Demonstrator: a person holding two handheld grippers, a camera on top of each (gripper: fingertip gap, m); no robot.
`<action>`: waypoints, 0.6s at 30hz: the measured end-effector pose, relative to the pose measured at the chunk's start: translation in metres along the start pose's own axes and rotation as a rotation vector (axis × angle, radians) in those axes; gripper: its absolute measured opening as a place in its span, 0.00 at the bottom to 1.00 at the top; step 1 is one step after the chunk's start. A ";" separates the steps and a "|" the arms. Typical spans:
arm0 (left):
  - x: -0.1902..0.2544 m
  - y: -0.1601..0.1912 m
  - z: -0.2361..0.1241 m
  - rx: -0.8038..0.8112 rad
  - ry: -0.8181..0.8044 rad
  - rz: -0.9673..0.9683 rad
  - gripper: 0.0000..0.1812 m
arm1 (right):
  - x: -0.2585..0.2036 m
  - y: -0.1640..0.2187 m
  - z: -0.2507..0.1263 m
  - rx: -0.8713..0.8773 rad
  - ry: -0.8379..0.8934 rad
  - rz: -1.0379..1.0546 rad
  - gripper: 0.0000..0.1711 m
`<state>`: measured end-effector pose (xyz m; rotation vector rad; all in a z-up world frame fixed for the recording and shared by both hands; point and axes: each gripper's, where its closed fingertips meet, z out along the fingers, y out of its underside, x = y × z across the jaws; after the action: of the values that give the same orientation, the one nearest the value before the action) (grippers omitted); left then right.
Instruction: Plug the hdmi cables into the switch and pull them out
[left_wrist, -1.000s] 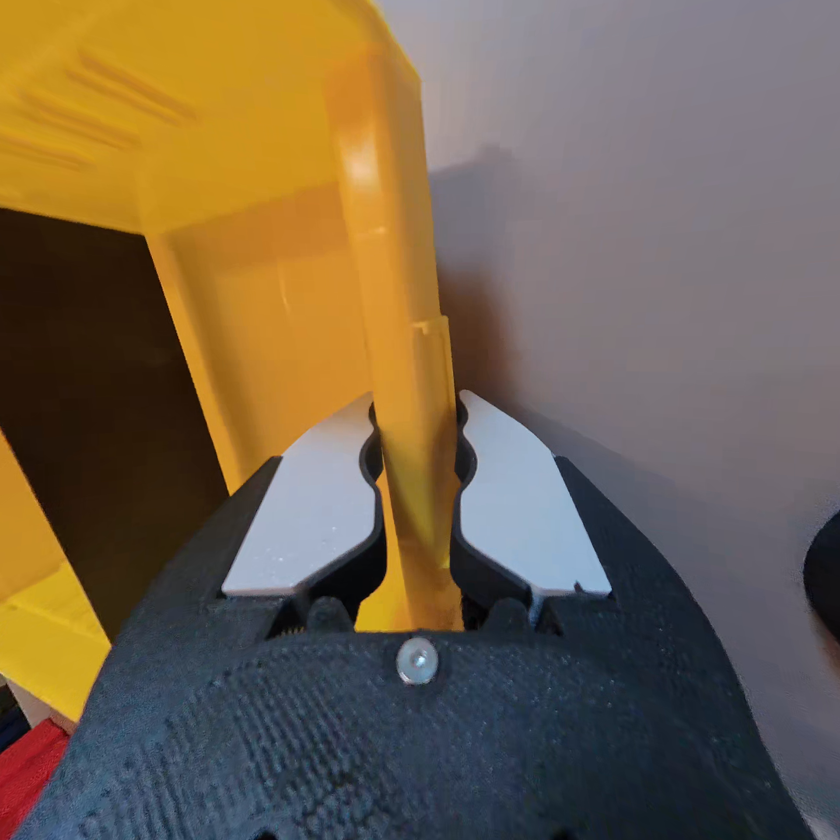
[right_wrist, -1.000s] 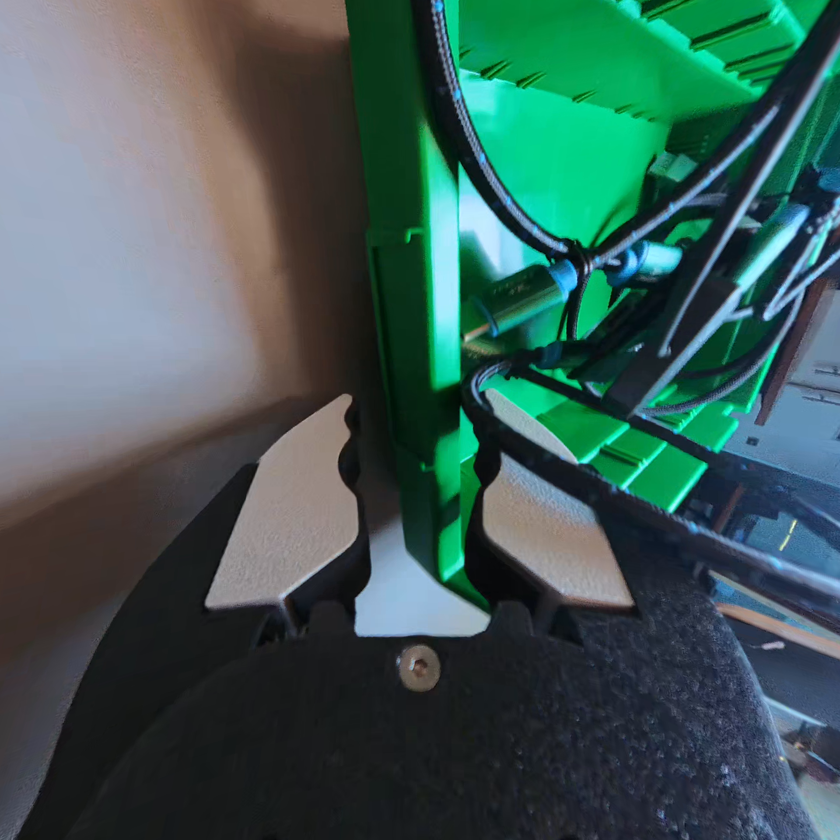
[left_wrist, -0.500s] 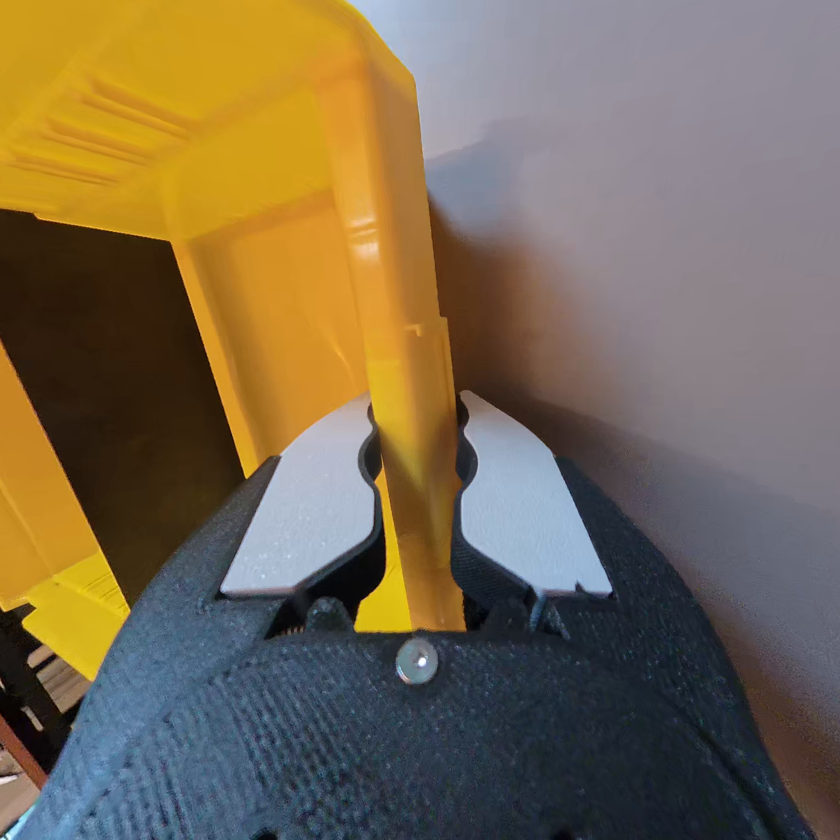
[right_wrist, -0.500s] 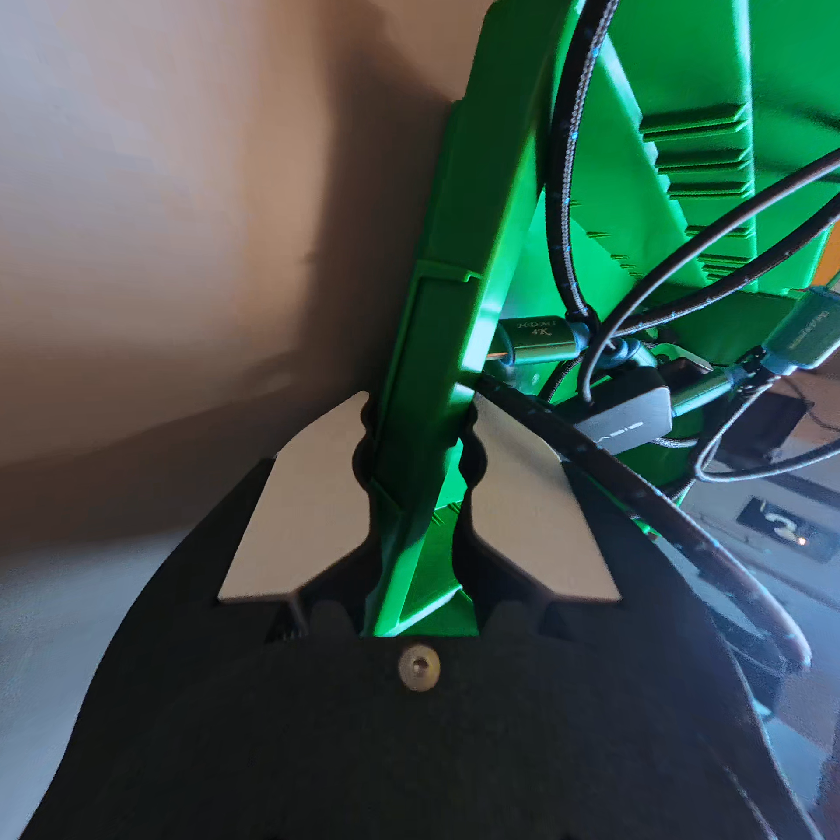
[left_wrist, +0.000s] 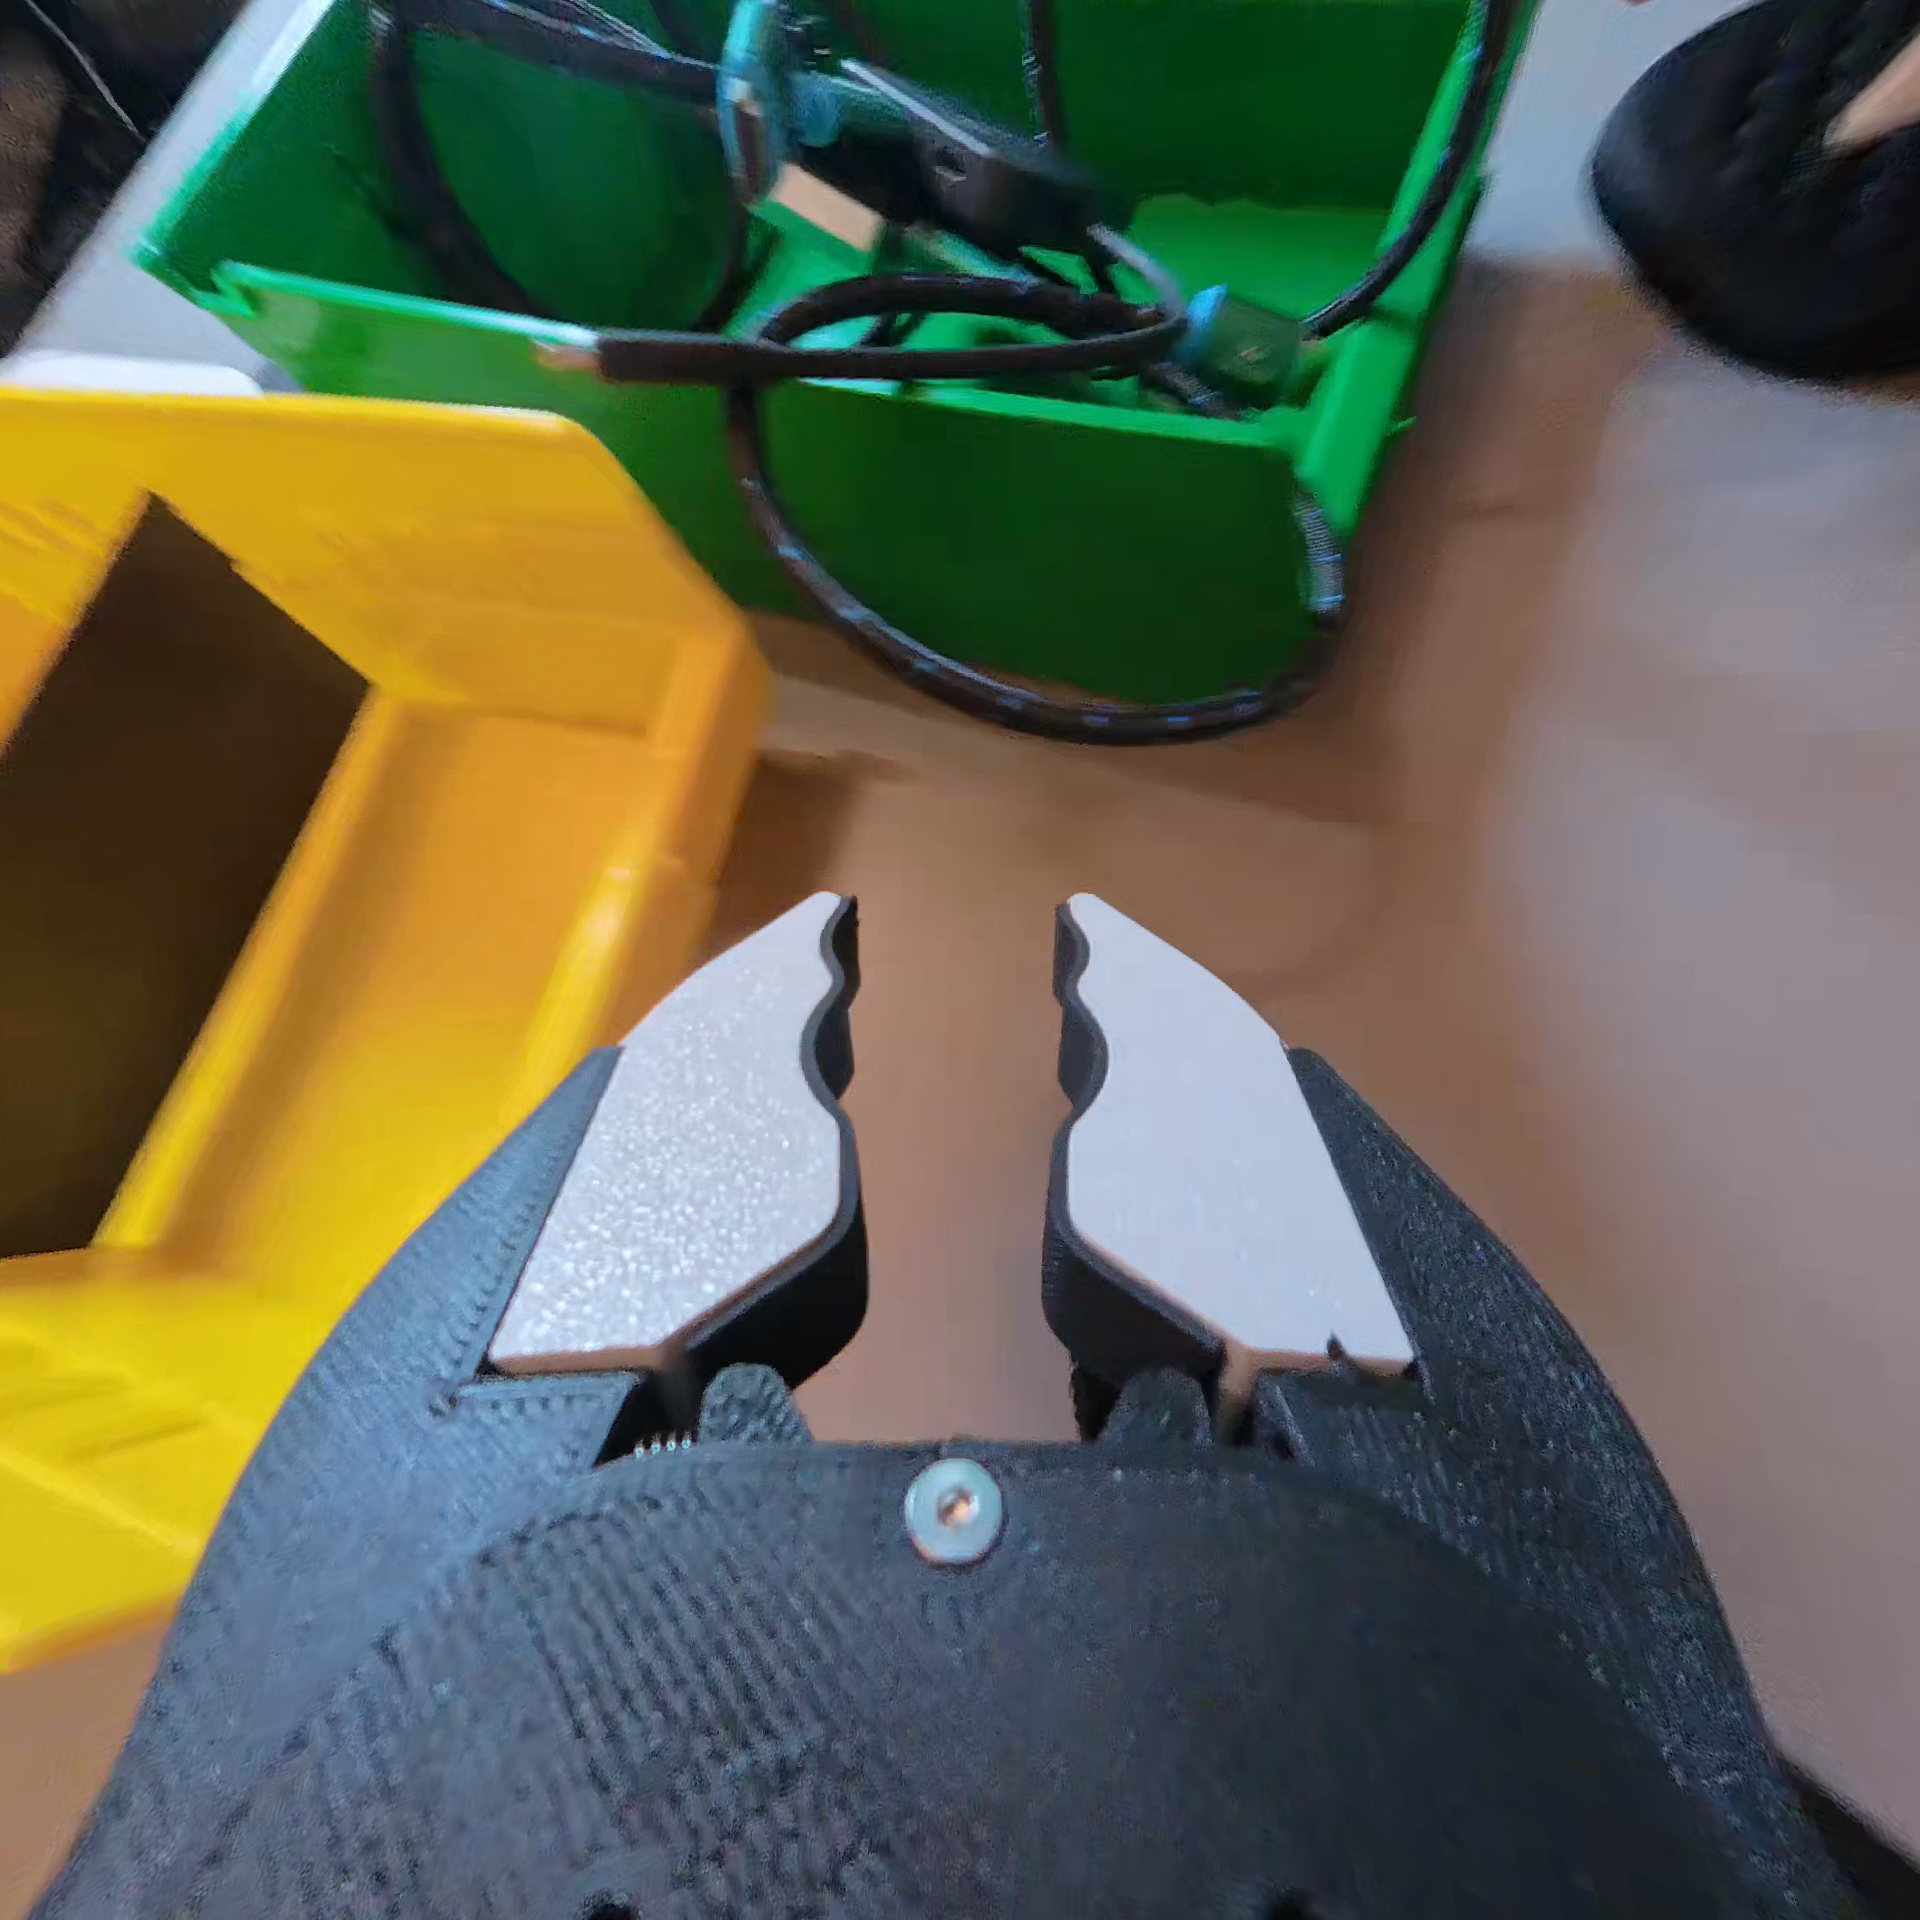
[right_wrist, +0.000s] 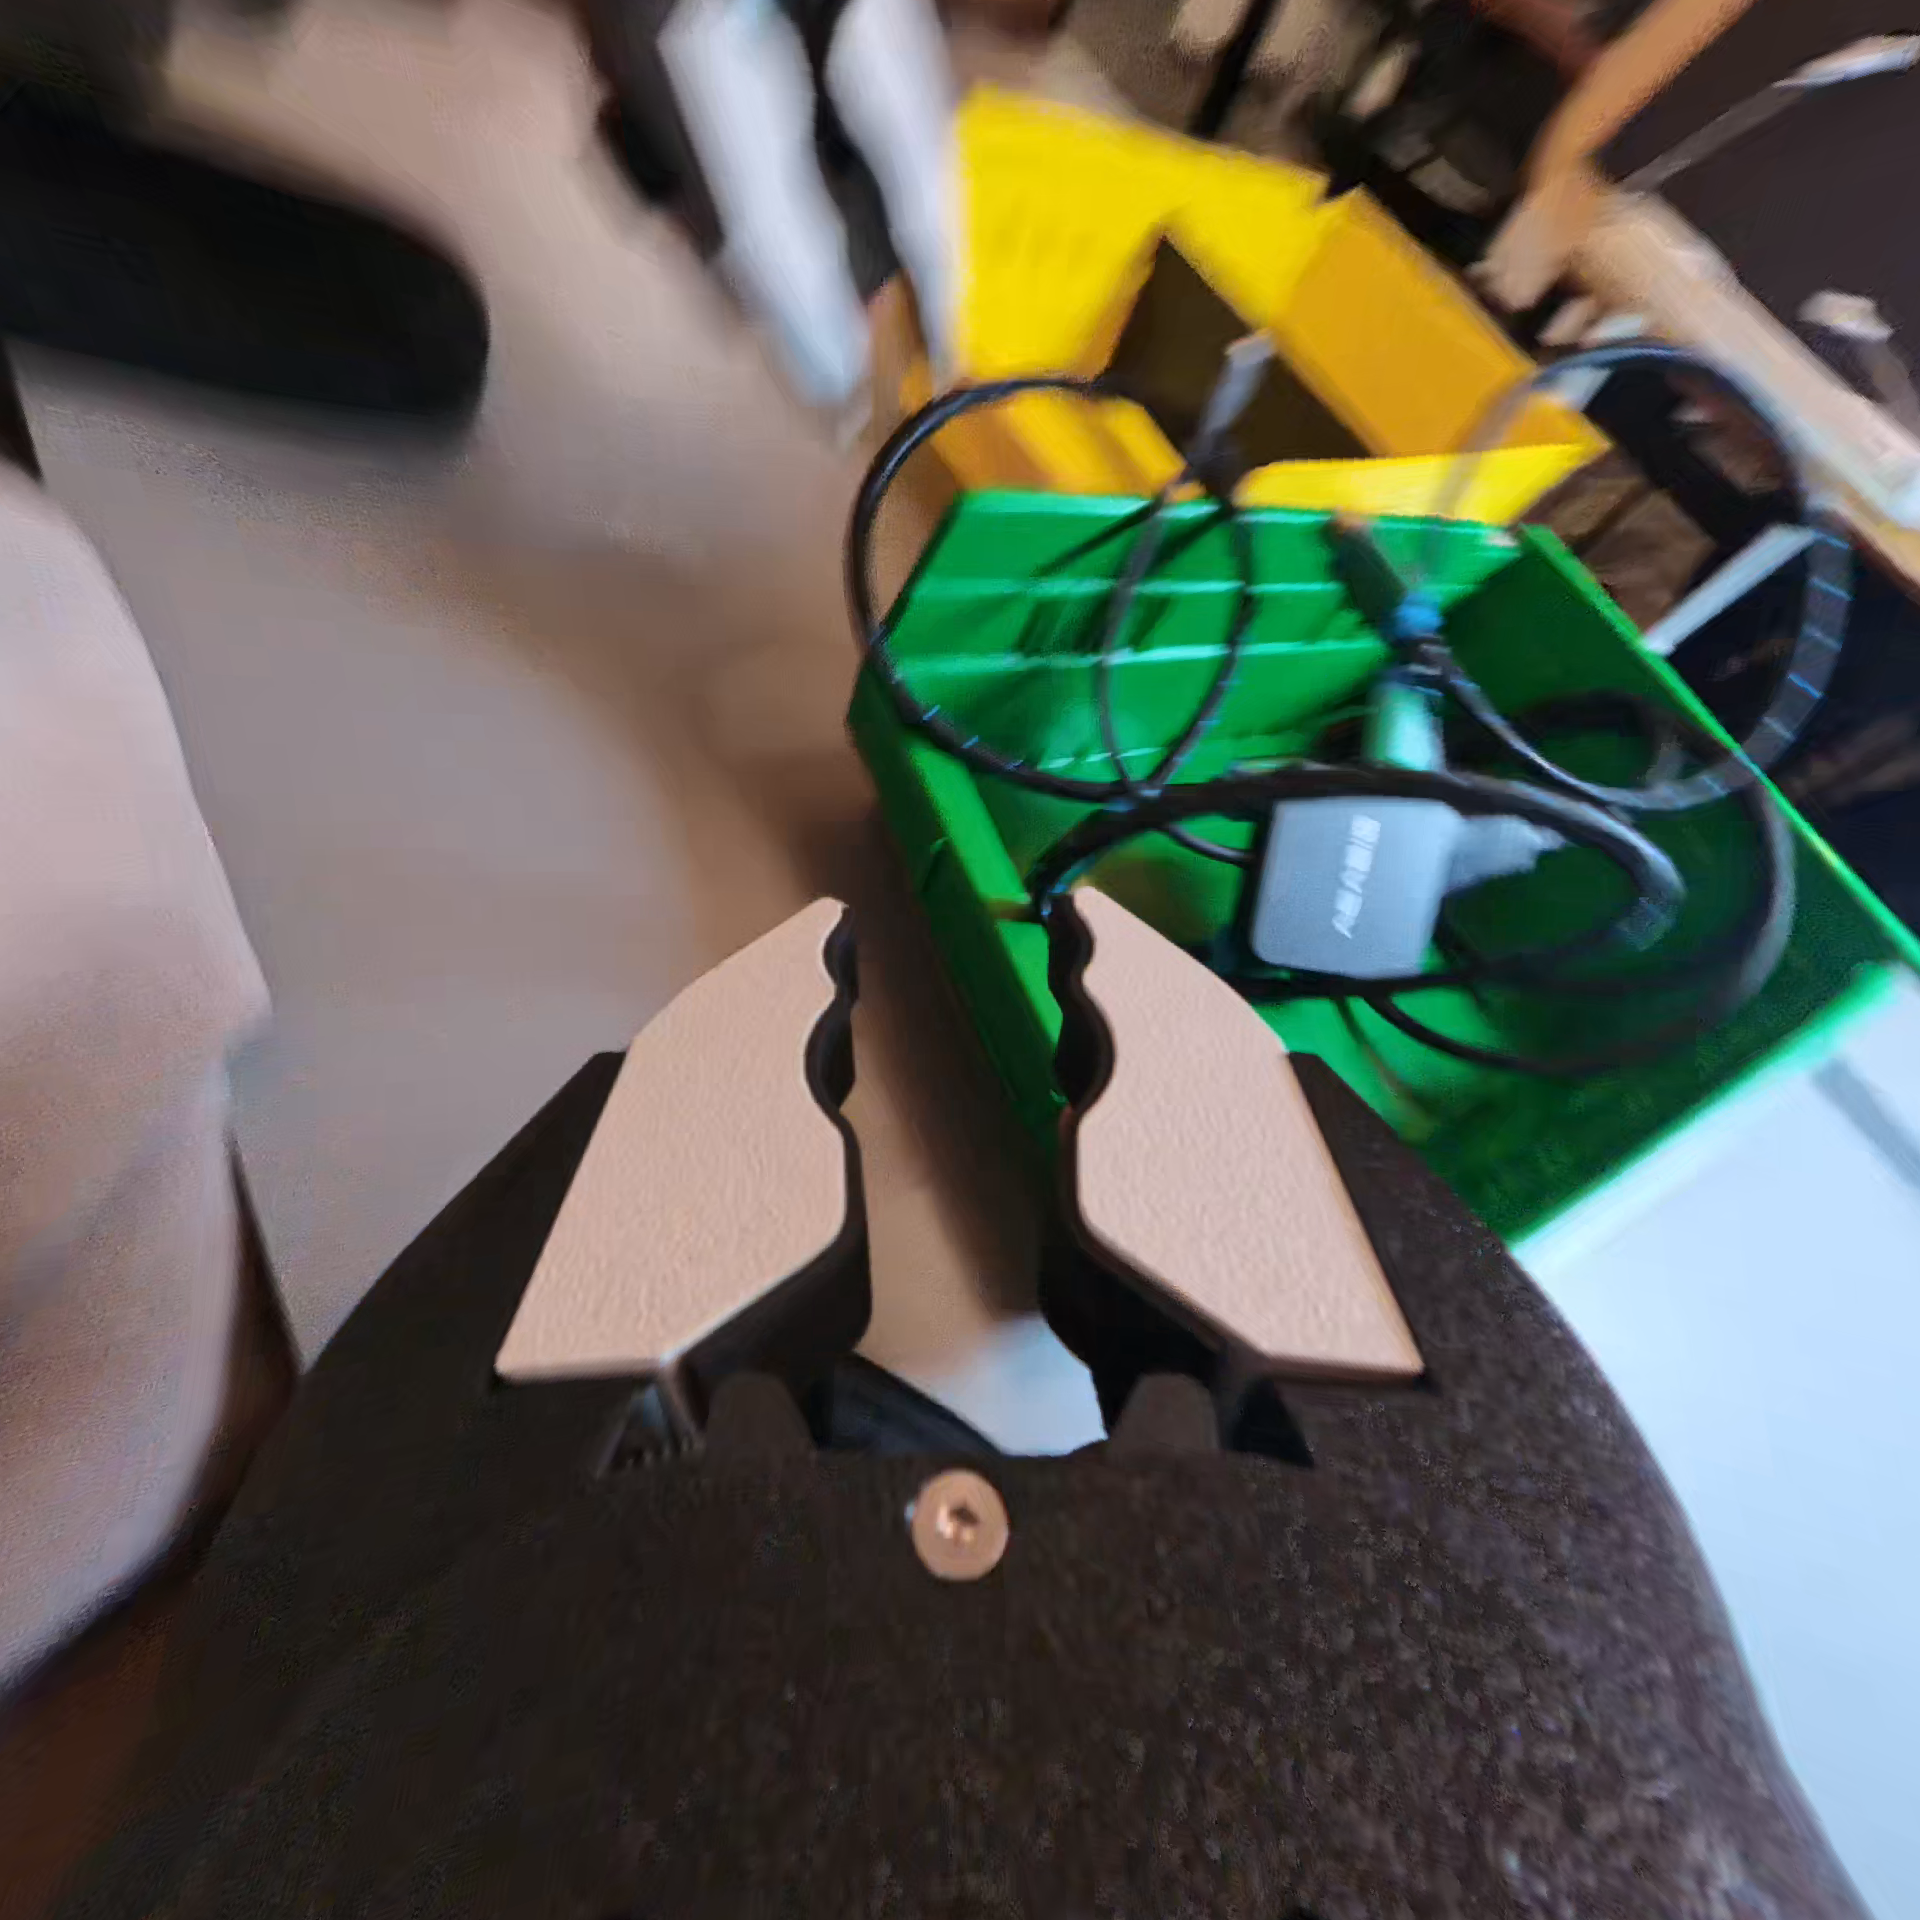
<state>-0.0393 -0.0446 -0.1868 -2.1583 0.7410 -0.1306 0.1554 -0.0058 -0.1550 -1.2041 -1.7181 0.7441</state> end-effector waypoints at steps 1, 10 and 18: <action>0.014 0.003 0.002 0.015 0.028 -0.061 0.19 | 0.015 -0.004 -0.017 0.070 0.071 0.115 0.20; 0.060 -0.032 0.067 0.246 0.072 -0.464 0.34 | 0.086 0.075 -0.024 0.015 0.324 0.571 0.32; 0.025 -0.064 0.077 0.323 -0.183 -0.446 0.26 | 0.112 0.079 0.006 -0.111 0.430 0.481 0.16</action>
<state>0.0371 0.0250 -0.1933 -1.9569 0.1135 -0.2615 0.1667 0.1265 -0.1884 -1.7426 -1.1380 0.6086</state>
